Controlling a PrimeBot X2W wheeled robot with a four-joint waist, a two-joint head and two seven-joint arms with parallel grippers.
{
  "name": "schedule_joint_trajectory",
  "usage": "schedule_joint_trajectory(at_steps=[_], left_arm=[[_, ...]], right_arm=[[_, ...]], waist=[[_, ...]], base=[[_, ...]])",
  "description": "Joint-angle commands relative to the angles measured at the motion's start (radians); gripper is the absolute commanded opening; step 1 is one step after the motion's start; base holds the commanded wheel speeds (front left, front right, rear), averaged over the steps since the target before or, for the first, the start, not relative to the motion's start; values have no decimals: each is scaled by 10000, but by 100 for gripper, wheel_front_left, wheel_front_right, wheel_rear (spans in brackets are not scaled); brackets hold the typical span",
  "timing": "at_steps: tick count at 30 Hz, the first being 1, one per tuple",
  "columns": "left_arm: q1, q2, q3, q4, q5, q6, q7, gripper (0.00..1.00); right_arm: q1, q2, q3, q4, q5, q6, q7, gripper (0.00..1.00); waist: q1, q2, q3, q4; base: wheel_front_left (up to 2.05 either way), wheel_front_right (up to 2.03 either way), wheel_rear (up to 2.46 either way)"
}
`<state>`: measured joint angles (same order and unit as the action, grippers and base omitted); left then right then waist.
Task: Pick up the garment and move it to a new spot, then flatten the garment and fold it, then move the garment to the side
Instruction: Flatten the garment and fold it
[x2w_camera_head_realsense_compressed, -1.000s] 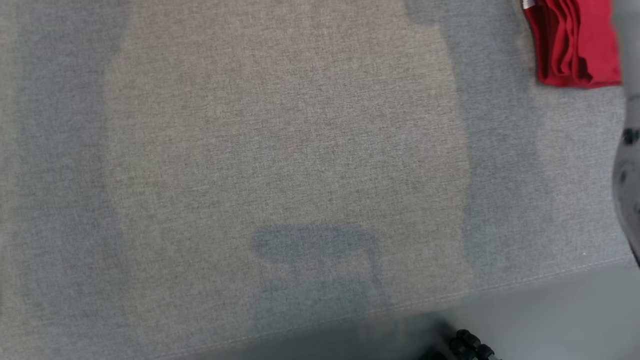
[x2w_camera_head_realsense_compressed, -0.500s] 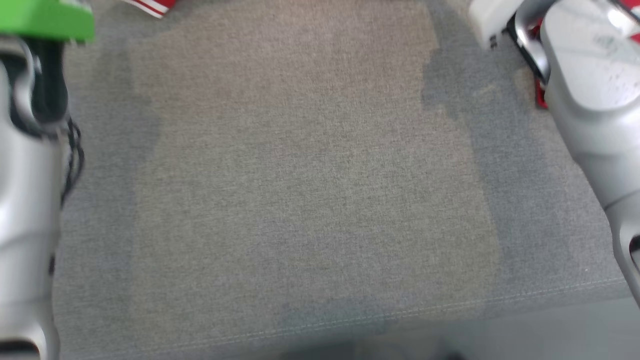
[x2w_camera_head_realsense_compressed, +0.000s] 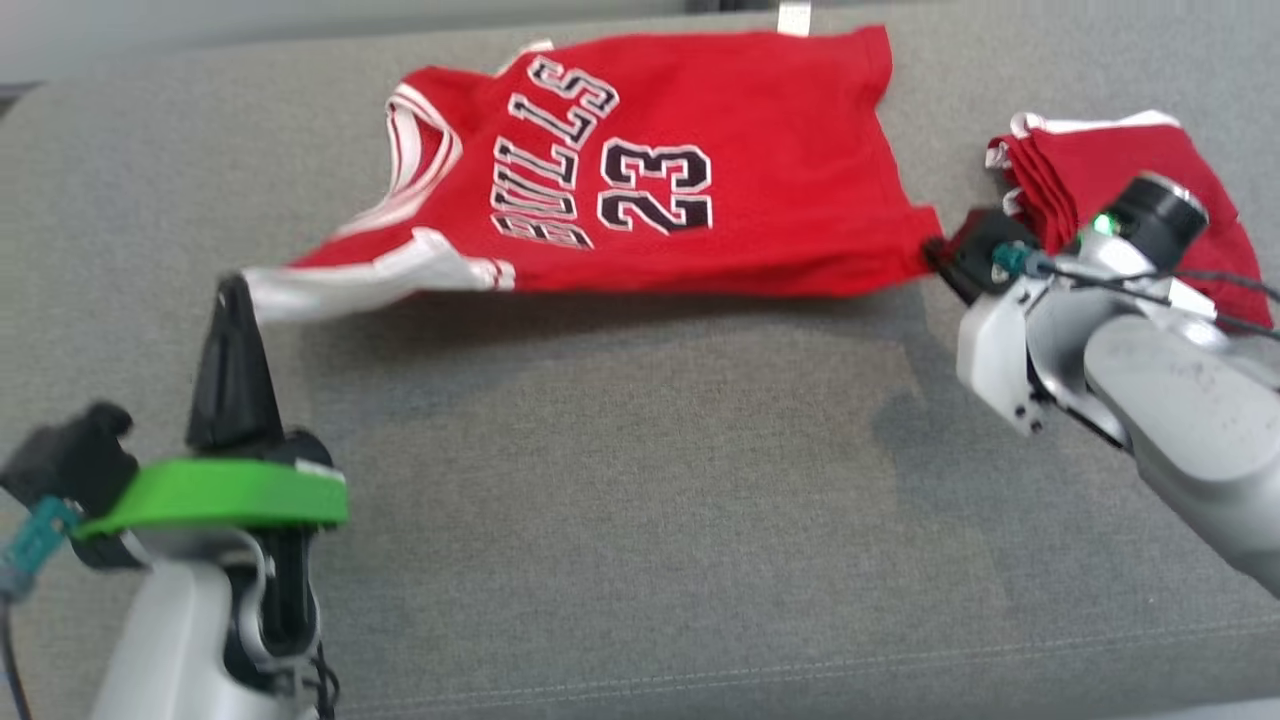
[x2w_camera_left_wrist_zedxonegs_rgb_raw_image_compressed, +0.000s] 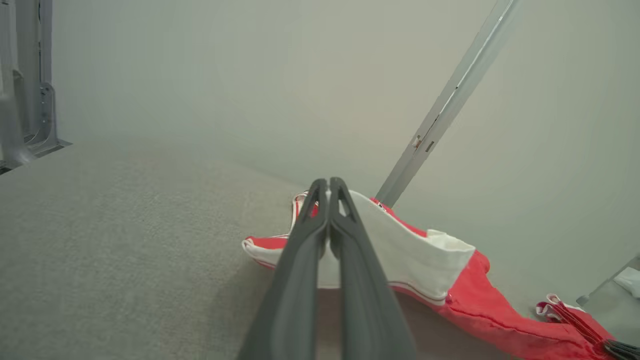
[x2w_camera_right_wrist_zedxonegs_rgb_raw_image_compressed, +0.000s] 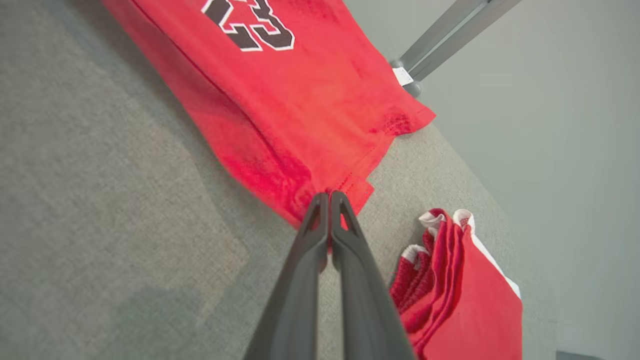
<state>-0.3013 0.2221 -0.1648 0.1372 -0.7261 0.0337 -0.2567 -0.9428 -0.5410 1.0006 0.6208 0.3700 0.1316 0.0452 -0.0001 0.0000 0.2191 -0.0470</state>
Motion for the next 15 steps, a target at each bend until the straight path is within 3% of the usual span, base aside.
schedule_joint_trajectory(at_steps=[1,7,15], left_arm=[[441,-74,-11,-91,-1,83,-44,0],[2011,-379,-352,-198,110,372,-52,0],[3449,-558,-534,-305,330,696,-79,0]], right_arm=[[269,-250,186,-169,258,-19,279,0],[1147,-1088,819,-1167,1608,-19,1850,0],[2344,-1722,585,-2434,2549,-19,3467,0]], waist=[[1,0,-891,299],[1,0,-1476,365],[1,0,-1888,333]], base=[[0,0,0],[0,0,0],[0,0,0]])
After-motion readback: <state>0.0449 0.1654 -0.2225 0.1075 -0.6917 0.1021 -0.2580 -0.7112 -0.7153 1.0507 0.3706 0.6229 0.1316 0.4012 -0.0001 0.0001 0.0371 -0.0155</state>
